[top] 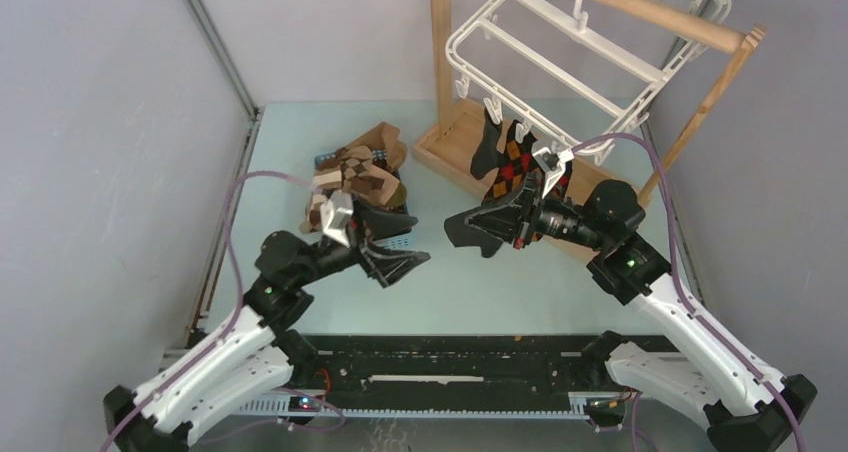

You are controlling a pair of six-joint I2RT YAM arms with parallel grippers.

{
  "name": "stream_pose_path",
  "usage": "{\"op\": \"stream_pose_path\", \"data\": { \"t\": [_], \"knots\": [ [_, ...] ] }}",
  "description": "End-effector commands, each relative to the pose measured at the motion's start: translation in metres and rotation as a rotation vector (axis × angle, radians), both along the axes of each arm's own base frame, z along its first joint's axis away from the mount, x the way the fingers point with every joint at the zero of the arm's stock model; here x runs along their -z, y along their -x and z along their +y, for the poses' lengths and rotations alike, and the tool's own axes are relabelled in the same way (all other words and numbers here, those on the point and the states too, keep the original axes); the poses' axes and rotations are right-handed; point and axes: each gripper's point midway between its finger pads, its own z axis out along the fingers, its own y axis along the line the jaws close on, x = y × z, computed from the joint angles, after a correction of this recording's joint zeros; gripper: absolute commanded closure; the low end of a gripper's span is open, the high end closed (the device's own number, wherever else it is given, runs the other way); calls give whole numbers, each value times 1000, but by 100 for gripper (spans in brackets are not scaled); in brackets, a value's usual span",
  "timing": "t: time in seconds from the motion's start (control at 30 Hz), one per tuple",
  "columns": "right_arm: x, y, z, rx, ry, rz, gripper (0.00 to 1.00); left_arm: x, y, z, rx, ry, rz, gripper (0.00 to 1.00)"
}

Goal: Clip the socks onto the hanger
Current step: Pick up the sock from the bin.

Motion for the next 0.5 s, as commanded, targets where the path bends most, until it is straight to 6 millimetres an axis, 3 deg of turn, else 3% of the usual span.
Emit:
{"op": "stream_pose_path", "data": {
  "t": [0.0,0.17,0.33,0.47],
  "knots": [
    [-16,-2,-6,30,-55,-21,100,-14,-3,-25,122,156,218,16],
    [-19,-3,-6,32,-60,-33,100,-17,-2,-47,217,159,312,23],
    [-19,-2,-4,22,-62,-34,100,-22,-1,-54,243,179,329,32],
    [-18,-3,-4,20,-59,-32,100,-33,1,-53,258,214,315,32]
  ]
}}
